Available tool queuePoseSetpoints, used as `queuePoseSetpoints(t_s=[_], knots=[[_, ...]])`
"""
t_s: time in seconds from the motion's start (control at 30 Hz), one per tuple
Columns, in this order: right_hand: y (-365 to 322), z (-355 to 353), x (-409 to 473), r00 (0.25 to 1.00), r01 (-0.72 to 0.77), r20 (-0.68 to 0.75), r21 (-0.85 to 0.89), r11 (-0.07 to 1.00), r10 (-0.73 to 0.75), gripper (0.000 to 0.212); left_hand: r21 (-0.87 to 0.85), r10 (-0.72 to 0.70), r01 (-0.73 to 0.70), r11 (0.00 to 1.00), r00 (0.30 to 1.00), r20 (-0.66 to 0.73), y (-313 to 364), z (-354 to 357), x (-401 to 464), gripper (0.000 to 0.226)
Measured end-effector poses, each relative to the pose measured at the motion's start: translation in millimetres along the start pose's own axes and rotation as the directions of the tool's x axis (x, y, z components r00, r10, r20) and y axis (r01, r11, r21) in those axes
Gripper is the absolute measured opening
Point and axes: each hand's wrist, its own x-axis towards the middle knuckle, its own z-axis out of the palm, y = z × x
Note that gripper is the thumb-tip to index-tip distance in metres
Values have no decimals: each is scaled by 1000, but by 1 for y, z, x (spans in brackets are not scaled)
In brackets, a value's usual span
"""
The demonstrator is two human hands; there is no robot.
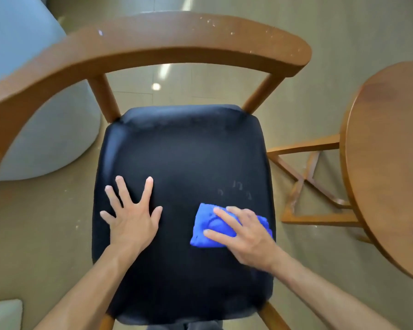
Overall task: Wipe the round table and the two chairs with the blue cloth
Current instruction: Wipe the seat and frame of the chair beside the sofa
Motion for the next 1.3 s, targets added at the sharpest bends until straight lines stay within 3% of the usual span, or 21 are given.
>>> queuePoseSetpoints(t_s=[0.1,0.17,0.23,0.27,0.33,0.43,0.5,0.57,0.6,0.63,0.67,0.7,0.73,0.77,0.8,0.87,0.93,1.0,1.13,1.2,1.3], knots=[[61,-14,34,945,-317,-90,-20,948,314,52,48,1,0,999,1000,-21,1,2,0,71],[84,-15,70,813,-576,-94,2,817,574,51,59,8,-6,998,999,-31,1,4,1,71],[90,-12,90,718,-689,-83,60,723,691,51,60,1,1,998,999,-34,0,4,1,71],[85,-11,88,720,-684,-93,81,725,688,51,58,1,1,998,999,-33,0,5,0,71],[57,-5,58,811,-571,-94,88,816,578,50,56,2,-1,998,1000,-28,1,4,0,71],[-17,1,-28,988,-138,91,105,985,128,48,43,2,-1,999,1000,-18,1,1,0,70],[-36,-2,-64,931,285,200,125,950,-305,46,44,2,-1,999,1000,-21,0,0,0,70],[-10,-10,-49,822,488,238,177,855,-518,41,42,-2,3,999,1000,-23,1,1,-1,70],[12,-14,-26,815,513,221,158,844,-536,39,41,-3,4,999,1000,-25,2,2,0,70],[36,-16,4,861,471,168,87,878,-479,37,42,-3,4,999,1000,-30,2,3,0,69],[62,-19,39,944,316,97,3,949,-315,35,45,-5,6,999,999,-37,2,4,1,70],[89,-20,77,999,48,7,-60,997,-47,36,49,-7,9,999,999,-45,2,6,0,70],[111,-21,114,964,-265,-45,-72,962,262,40,50,-6,8,999,999,-53,1,8,0,70],[125,-22,144,858,-511,-81,-41,858,507,44,45,-4,7,999,998,-62,0,9,0,70],[126,-19,167,757,-651,-84,-16,759,647,48,43,-4,7,999,998,-68,0,10,2,70],[90,-4,181,782,-621,-106,-52,782,614,51,51,1,1,999,998,-55,0,7,2,71],[18,15,146,921,-381,-73,29,924,383,52,41,8,-6,999,999,-45,-2,2,0,73],[-48,25,87,985,-173,41,101,980,170,59,4,43,-43,999,998,-47,-12,-5,-1,76],[-27,15,61,967,218,123,58,974,-224,61,-9,93,-93,996,995,26,-32,-15,-5,85],[10,6,97,980,192,58,19,981,-193,53,45,84,-90,995,990,114,-29,-8,-13,108],[30,6,162,980,-191,-53,10,982,191,44,103,87,-101,989,987,137,-24,9,-20,129]])
